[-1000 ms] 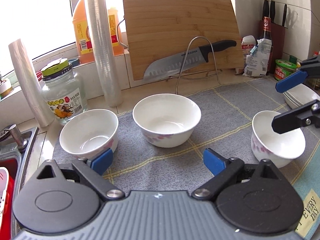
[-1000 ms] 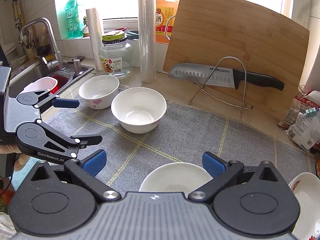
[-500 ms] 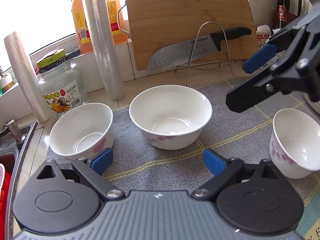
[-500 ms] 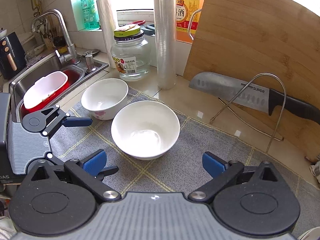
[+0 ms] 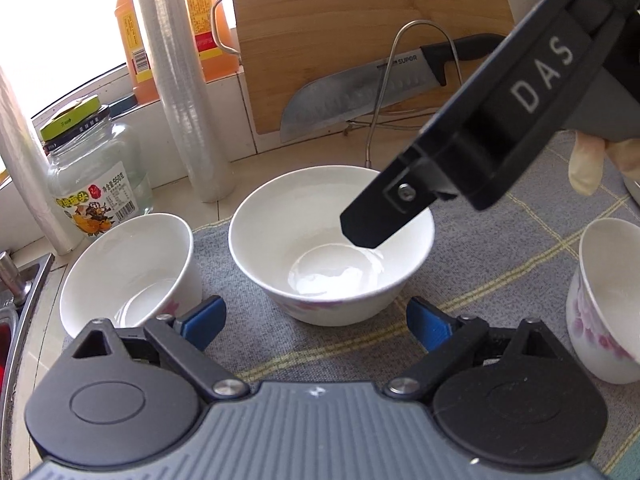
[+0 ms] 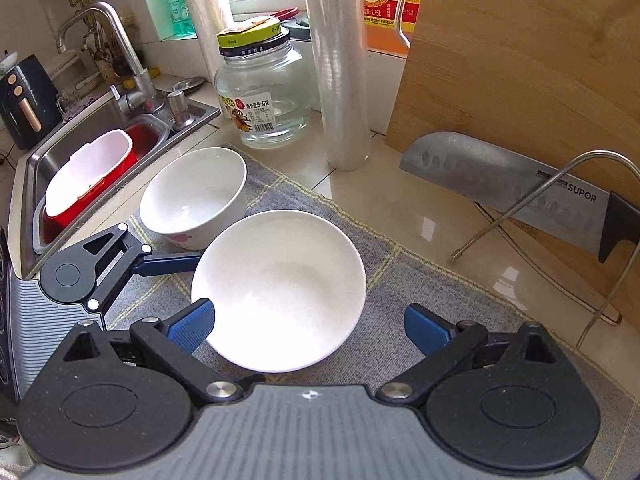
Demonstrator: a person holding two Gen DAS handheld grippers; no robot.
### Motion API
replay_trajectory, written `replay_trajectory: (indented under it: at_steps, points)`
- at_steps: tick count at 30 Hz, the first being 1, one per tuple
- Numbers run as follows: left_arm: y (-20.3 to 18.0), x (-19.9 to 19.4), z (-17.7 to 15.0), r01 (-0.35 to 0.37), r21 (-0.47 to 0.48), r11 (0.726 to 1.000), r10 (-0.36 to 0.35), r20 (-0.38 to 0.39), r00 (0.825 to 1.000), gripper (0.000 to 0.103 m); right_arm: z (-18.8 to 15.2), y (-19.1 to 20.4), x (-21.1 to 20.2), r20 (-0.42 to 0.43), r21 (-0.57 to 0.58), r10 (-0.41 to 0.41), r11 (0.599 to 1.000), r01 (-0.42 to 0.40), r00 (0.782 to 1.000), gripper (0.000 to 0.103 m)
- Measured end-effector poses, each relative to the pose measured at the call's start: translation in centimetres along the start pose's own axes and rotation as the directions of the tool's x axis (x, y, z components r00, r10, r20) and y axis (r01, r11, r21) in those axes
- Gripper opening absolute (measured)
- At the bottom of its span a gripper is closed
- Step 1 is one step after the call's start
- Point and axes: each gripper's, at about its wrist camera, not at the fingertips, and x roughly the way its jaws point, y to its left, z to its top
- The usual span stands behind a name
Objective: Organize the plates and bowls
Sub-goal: 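Move the right tool to a white bowl and close on its rim, then lift the white bowl with the right gripper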
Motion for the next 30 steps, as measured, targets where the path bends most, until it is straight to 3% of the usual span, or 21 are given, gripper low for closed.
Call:
replay_trajectory:
  at_steps: [14, 30]
  points:
    - [0.3, 0.4, 0.6, 0.026, 0.043, 0.999, -0.028, 0.031, 0.999, 0.094, 1.2, -0.6, 3.3, -0.055, -0.008, 0.025, 1.000, -0.025, 0.998, 0.093]
    - [0.3, 0.2, 0.8, 0.053, 0.056, 0.997, -0.055, 0.042, 0.998, 0.088, 1.4, -0.8, 4.2, -0.068, 0.013, 0.062, 0.998, -0.062, 0.996, 0.079]
